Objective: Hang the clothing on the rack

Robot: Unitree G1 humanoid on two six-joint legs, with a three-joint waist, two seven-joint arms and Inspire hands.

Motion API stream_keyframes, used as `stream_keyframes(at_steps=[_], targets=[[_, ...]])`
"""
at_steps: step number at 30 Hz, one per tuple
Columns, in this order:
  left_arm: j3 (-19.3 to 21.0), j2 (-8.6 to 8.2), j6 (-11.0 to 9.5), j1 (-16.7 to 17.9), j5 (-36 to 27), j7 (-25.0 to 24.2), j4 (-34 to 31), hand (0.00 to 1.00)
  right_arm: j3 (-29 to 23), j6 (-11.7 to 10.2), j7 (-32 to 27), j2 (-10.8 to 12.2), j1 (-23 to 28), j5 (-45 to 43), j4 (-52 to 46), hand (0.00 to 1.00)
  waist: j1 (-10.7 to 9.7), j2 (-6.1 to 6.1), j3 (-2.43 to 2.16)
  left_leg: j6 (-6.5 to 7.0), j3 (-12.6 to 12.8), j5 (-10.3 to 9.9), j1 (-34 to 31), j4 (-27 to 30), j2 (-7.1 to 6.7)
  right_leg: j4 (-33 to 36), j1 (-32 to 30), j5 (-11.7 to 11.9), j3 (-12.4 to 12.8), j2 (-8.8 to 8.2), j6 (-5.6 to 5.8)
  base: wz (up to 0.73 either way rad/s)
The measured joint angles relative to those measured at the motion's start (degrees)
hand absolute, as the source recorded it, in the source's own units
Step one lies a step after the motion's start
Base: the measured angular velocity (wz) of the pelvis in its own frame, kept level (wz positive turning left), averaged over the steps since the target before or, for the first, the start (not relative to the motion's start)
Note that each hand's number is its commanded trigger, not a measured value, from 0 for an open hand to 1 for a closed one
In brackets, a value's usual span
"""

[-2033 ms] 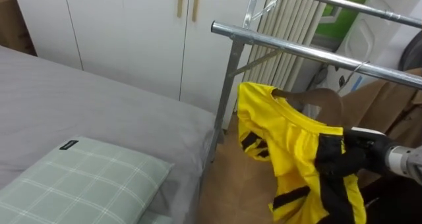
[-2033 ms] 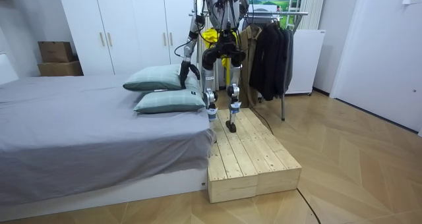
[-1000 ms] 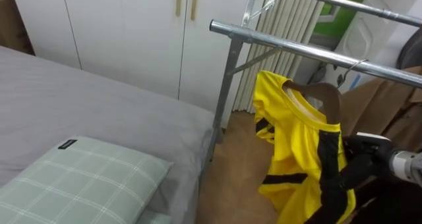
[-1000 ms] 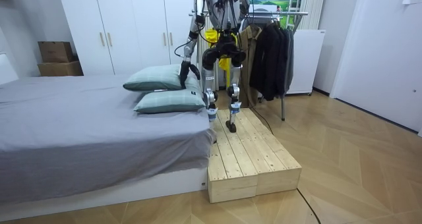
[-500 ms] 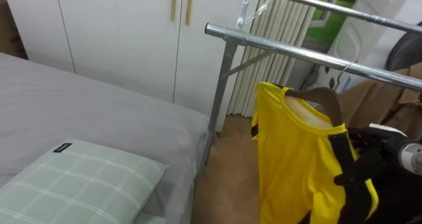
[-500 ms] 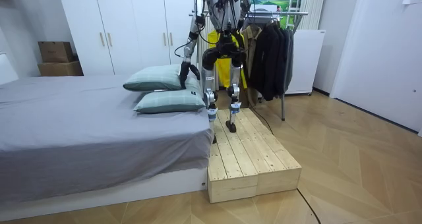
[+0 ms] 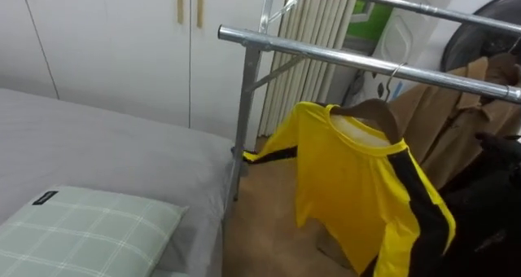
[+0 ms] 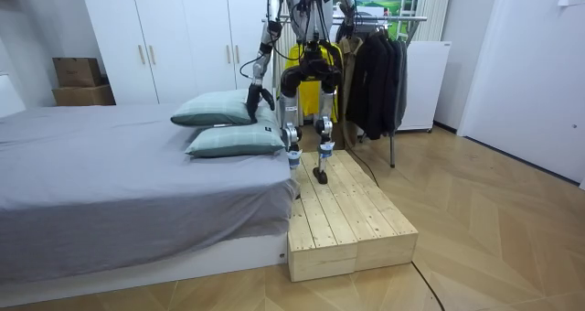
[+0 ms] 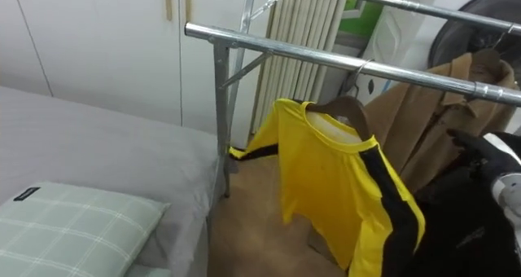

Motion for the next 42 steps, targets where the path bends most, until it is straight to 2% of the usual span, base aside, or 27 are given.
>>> stream_keyframes(at_steps=[4,8,14,16,18,23,25,27,31,34,36,37,42], targets=[[0.64,0.01,0.0,0.15,-0.02,0.0,-0.27,0.0,-2.07,-0.13,-0.71,-0.03,3.35,0.45,-2.66,0.0,-1.64,0.33,-0.06,0.04,-0.08,-0.02,-0.23,0.1,-0.01,-0.96,0.08,0.25,0.34,0.14,0.13,-0.01],[1.4,-0.01,-0.01,0.18,-0.02,0.0,-0.94,0.0,-3.08,-0.16,-2.14,-0.03,4.44,3.46,-4.19,0.0,-2.28,0.43,-0.01,0.05,0.76,-0.01,0.25,-0.2,0.01,-0.91,0.0,0.44,1.28,0.35,0.12,-0.13],[2.31,-0.6,-0.01,0.22,0.44,0.02,-2.74,0.0,-6.7,-0.84,-5.36,-0.11,13.12,3.01,-16.81,0.0,-2.31,0.85,0.06,0.19,1.38,-0.12,0.2,-0.16,-0.01,-0.97,-0.21,0.54,1.79,0.45,0.23,-0.03],[2.33,-1.52,-0.17,0.21,0.38,0.22,-2.87,0.0,-6.99,-1.24,-5.83,-0.1,15.21,2.5,-20.21,0.0,-2.33,1.57,-0.13,0.22,2.09,-0.13,0.15,-0.26,-0.05,-0.86,-0.68,0.79,2.43,0.54,0.31,-0.16],[2.33,-1.64,-0.34,0.21,0.31,0.43,-3.0,0.0,-7.74,-1.41,-6.64,0.44,17.6,2.5,-22.33,0.0,-2.36,1.7,-0.19,0.23,2.29,-0.12,0.21,-0.45,-0.06,-0.56,-0.78,0.83,2.62,0.56,0.32,-0.07],[2.3,-2.09,-1.34,0.56,-0.24,2.32,-3.78,0.0,-10.53,-2.46,-9.35,4.3,27.13,3.53,-28.4,0.0,-2.43,1.87,-0.12,0.29,2.3,-0.18,0.69,-0.65,0.01,-0.94,0.07,0.77,2.54,0.58,0.4,0.0],[2.31,-2.3,-1.6,0.71,-1.38,2.96,-3.81,0.0,-10.98,-2.46,-9.64,7.26,32.63,3.28,-31.79,0.0,-2.51,1.88,-0.11,0.42,2.47,-0.27,0.65,-0.93,-0.04,-0.96,-0.04,0.56,2.65,0.54,0.66,-0.02],[2.32,-2.44,-1.65,0.71,-1.43,3.15,-3.81,0.0,-11.01,-2.47,-9.64,9.39,35.46,3.55,-32.21,0.0,-2.55,2.09,-0.03,0.44,2.52,-0.28,0.65,-0.99,-0.05,-1.01,0.01,0.57,2.64,0.5,0.65,-0.02],[2.91,-4.27,-1.85,0.79,-1.35,4.58,-3.78,0.0,-11.08,-2.5,-9.63,14.31,41.46,4.4,-32.16,0.0,-2.46,3.07,0.03,0.49,2.47,-0.31,0.71,-1.11,-0.14,-0.92,0.03,0.53,2.67,0.44,0.71,0.0],[2.88,-5.07,-2.67,1.11,-1.3,5.06,-3.76,0.0,-11.06,-2.61,-9.41,16.28,44.84,4.38,-31.85,0.0,-2.61,4.27,0.07,0.53,2.53,-0.33,0.75,-1.3,-0.18,-0.81,0.03,0.52,2.77,0.46,0.74,0.0],[2.87,-5.56,-2.84,1.41,-1.34,5.34,-3.75,0.0,-10.75,-2.82,-9.55,17.41,45.09,4.45,-29.59,0.0,-2.35,4.69,-0.02,0.52,3.23,-0.33,1.55,-1.78,-0.15,-0.83,0.11,0.38,3.38,0.68,0.78,-0.15],[2.85,-5.86,-2.95,1.84,-1.44,5.47,-3.76,0.0,-10.44,-2.79,-9.54,18.23,45.24,4.53,-28.37,0.0,-2.37,4.84,-0.11,0.51,3.64,-0.36,1.92,-1.89,-0.12,-0.57,0.15,0.1,4.05,0.8,0.82,-0.19],[2.87,-6.36,-2.96,1.89,-2.14,5.78,-3.76,0.0,-9.97,-2.88,-9.53,21.64,46.37,5.18,-27.88,0.0,-2.66,5.1,-0.04,0.5,4.09,-0.49,2.2,-1.92,-0.09,-0.24,0.13,0.05,4.27,0.89,0.8,-0.06]])
